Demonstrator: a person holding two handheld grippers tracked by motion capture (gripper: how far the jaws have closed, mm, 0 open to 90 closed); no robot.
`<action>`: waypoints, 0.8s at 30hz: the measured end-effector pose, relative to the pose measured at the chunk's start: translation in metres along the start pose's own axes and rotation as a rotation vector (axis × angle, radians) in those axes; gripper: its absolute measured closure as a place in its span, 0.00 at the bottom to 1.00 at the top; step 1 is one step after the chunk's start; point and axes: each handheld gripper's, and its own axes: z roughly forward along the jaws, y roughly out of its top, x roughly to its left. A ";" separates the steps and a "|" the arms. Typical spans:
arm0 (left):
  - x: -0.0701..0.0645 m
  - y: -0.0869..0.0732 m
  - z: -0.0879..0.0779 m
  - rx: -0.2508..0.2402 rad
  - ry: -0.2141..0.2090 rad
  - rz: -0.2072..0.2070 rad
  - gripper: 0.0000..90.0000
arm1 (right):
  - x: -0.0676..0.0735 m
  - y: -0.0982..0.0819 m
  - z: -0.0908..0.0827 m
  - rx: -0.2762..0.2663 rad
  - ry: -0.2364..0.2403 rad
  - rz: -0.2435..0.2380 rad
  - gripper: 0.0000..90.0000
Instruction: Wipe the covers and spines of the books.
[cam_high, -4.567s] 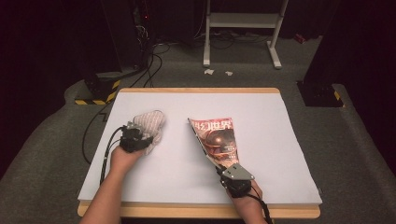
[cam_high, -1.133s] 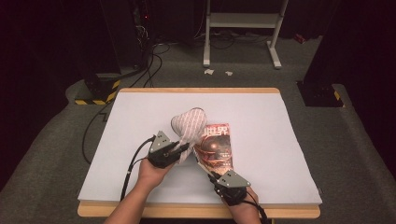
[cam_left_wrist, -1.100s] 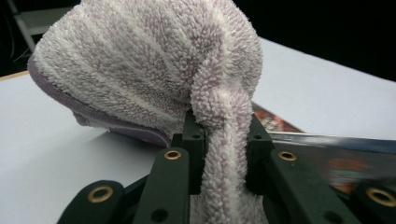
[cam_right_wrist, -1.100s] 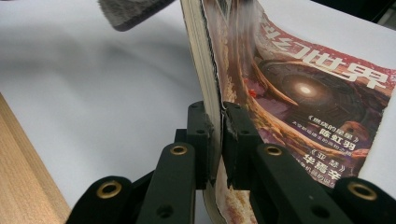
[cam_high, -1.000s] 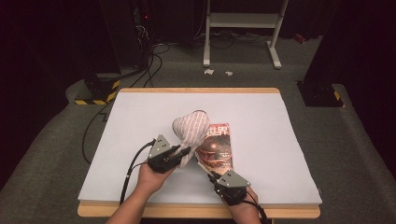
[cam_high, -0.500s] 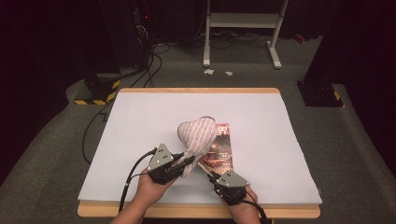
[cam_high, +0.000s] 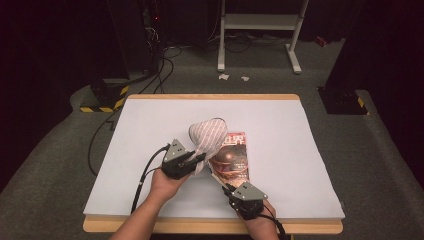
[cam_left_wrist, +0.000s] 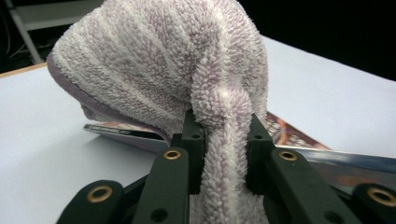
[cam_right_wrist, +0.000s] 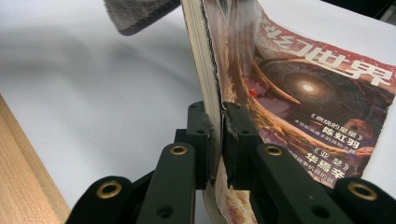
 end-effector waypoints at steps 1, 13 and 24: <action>0.004 0.000 0.003 0.007 0.008 -0.001 0.84 | 0.000 0.000 0.000 0.000 0.001 0.001 0.92; 0.049 -0.010 0.040 0.065 0.104 -0.058 0.84 | 0.001 0.000 0.001 0.004 0.001 -0.011 0.92; 0.075 -0.013 0.068 0.122 0.209 -0.080 0.84 | 0.001 -0.001 0.001 0.001 0.005 -0.010 0.92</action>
